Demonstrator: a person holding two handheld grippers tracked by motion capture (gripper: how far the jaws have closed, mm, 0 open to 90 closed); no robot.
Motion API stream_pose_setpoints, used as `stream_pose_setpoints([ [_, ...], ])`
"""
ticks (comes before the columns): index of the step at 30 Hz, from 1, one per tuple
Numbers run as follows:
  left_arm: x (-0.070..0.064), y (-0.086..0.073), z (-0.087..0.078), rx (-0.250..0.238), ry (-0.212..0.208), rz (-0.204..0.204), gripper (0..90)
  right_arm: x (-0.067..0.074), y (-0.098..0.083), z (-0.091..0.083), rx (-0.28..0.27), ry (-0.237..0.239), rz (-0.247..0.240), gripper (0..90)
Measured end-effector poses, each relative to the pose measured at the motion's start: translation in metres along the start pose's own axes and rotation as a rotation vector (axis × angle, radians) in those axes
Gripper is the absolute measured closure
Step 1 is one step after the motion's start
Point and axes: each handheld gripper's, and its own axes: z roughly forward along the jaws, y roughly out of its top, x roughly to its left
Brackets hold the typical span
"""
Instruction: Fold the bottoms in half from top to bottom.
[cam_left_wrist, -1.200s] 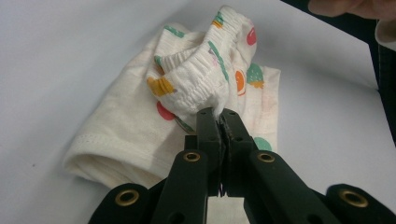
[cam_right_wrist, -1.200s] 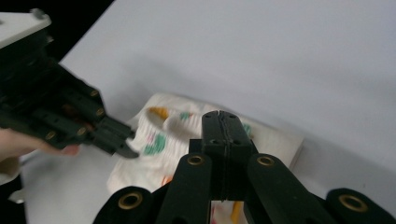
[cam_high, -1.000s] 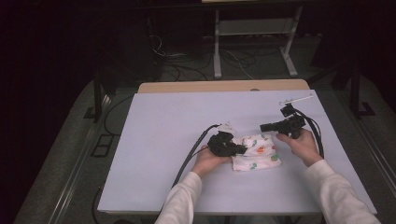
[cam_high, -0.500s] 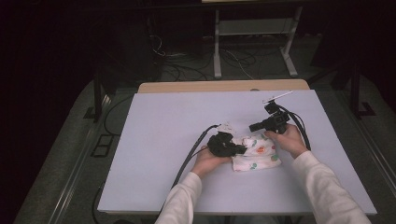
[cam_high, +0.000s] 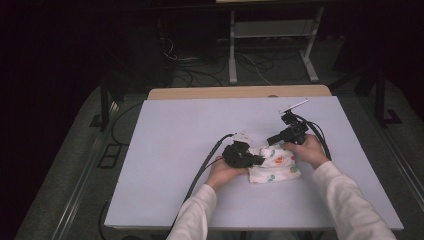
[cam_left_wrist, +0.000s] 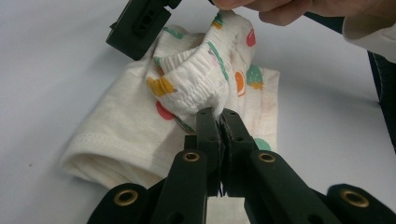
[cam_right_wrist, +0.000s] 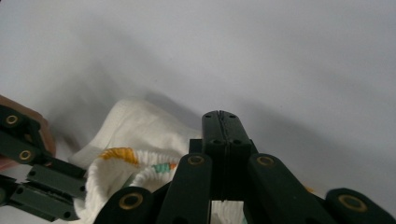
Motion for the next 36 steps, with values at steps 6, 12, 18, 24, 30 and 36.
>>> stream_pose_setpoints([
  [6, 0.000, 0.000, 0.001, 0.002, -0.003, -0.003, 86.2, -0.004, 0.000, 0.004, 0.019, 0.000, 0.019, 88.8],
  [12, 0.000, -0.001, 0.001, 0.010, -0.011, -0.004, 85.9, -0.005, -0.002, 0.002, 0.042, 0.041, 0.033, 88.8],
  [18, -0.001, 0.000, 0.001, 0.015, -0.019, -0.002, 83.0, -0.002, -0.005, -0.001, 0.056, 0.070, 0.022, 88.8],
  [24, -0.001, 0.000, -0.001, 0.014, -0.028, -0.035, 69.8, 0.000, -0.011, -0.011, 0.032, 0.097, 0.025, 88.8],
  [30, -0.003, 0.004, -0.008, -0.027, -0.025, -0.058, 55.6, 0.003, -0.016, -0.020, 0.035, 0.115, 0.028, 88.8],
  [36, 0.005, 0.006, -0.016, -0.075, -0.061, -0.148, 42.7, 0.008, -0.024, -0.027, 0.032, 0.128, 0.035, 88.8],
])
